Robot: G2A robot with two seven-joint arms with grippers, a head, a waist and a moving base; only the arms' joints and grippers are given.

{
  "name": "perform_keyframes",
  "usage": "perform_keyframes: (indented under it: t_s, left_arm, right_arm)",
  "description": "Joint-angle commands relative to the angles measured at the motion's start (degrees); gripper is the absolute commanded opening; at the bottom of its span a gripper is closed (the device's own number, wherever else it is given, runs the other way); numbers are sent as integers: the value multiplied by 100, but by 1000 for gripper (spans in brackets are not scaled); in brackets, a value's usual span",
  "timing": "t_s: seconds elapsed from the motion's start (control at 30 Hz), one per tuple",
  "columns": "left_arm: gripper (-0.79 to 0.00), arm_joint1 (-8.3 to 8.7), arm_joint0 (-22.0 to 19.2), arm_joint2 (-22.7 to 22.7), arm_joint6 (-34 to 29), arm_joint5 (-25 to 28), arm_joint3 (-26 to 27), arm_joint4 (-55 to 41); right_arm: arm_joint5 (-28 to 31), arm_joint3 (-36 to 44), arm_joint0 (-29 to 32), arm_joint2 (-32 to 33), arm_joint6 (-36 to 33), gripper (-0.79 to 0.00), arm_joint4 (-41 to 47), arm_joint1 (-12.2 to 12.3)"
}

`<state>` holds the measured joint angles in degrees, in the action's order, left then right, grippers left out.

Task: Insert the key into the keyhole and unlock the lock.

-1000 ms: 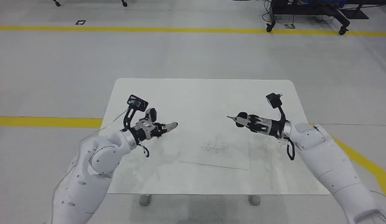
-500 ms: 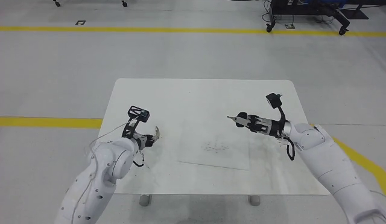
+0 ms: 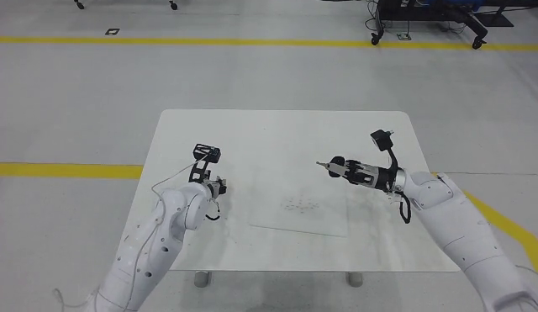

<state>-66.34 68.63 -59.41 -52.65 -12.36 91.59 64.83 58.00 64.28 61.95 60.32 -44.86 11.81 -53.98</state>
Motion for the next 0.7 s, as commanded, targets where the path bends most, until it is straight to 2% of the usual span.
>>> perform_keyframes:
  t_s: [0.0,0.1,0.23,0.43,0.67]
  left_arm:
    - [-489,-22,-35,43,4,-28,-53,16]
    - [-505,-46,-63,90,37,-22,-87,47]
    - [-785,-77,-60,104,77,5,-132,-19]
    - [-785,-76,-7,113,-27,238,-124,136]
    - [-785,-47,144,-56,134,510,-33,197]
  right_arm:
    - [0,0,0,0,0,-785,0,0]
    - [0,0,0,0,0,-785,0,0]
    - [0,0,0,0,0,-785,0,0]
    - [0,0,0,0,0,-785,0,0]
    - [0,0,0,0,0,-785,0,0]
